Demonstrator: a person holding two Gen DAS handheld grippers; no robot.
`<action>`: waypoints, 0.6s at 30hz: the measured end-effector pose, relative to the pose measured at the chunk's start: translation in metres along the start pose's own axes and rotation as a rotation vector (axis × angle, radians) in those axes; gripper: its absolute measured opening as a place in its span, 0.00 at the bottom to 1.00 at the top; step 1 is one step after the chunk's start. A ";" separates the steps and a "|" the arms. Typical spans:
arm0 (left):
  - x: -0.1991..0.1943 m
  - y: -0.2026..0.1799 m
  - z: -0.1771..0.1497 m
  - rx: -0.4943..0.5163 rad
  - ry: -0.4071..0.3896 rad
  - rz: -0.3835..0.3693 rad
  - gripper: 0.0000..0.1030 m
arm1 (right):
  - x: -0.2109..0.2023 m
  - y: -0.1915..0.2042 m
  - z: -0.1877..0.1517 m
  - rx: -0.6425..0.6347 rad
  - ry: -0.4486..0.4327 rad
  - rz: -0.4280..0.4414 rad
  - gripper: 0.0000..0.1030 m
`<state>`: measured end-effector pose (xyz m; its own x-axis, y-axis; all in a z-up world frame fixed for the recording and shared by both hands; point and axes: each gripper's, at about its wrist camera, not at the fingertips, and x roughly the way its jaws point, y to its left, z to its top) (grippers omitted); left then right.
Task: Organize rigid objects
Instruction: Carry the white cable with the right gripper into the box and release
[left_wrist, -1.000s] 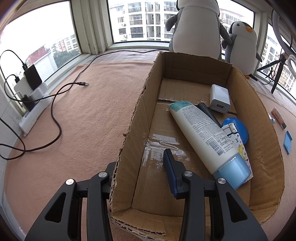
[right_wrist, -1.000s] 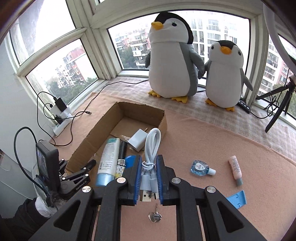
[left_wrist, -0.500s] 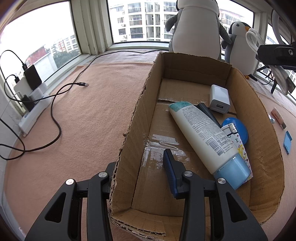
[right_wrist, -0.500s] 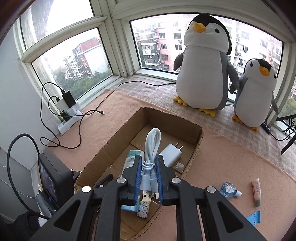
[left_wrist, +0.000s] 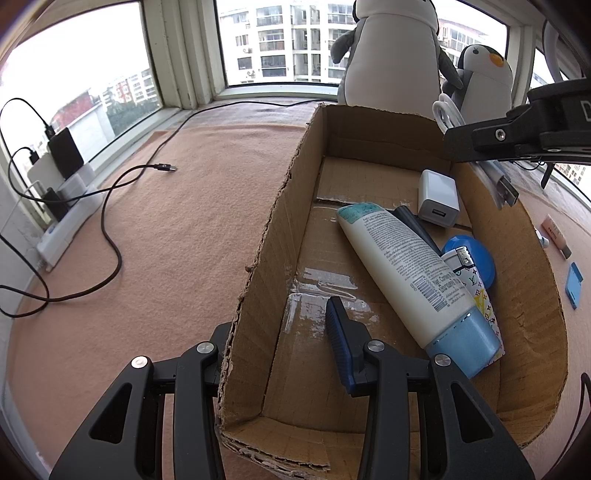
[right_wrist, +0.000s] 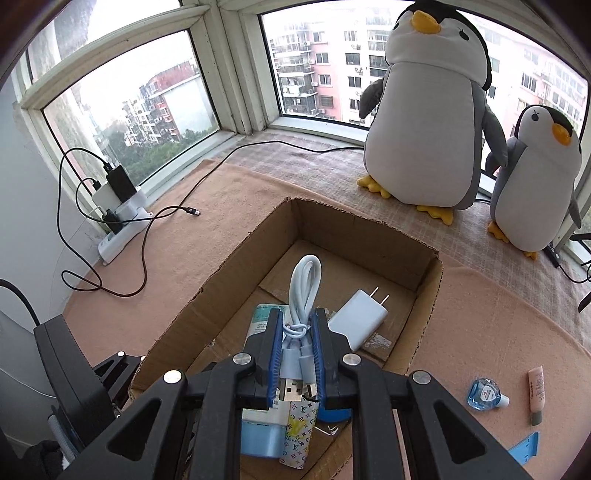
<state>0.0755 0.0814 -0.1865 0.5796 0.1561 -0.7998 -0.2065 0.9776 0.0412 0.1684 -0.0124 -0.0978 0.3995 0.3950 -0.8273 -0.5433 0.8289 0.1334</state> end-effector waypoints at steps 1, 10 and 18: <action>0.000 0.000 0.000 0.000 0.000 0.000 0.37 | 0.003 0.000 0.000 0.000 0.006 -0.002 0.14; 0.001 0.000 0.000 -0.002 -0.002 0.000 0.37 | 0.015 -0.001 -0.002 0.001 0.029 -0.004 0.14; 0.001 0.000 0.000 -0.002 -0.002 -0.001 0.38 | 0.018 -0.003 -0.001 0.004 0.032 -0.010 0.22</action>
<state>0.0758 0.0819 -0.1873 0.5811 0.1557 -0.7988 -0.2076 0.9774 0.0395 0.1768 -0.0085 -0.1131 0.3810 0.3739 -0.8456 -0.5367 0.8342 0.1270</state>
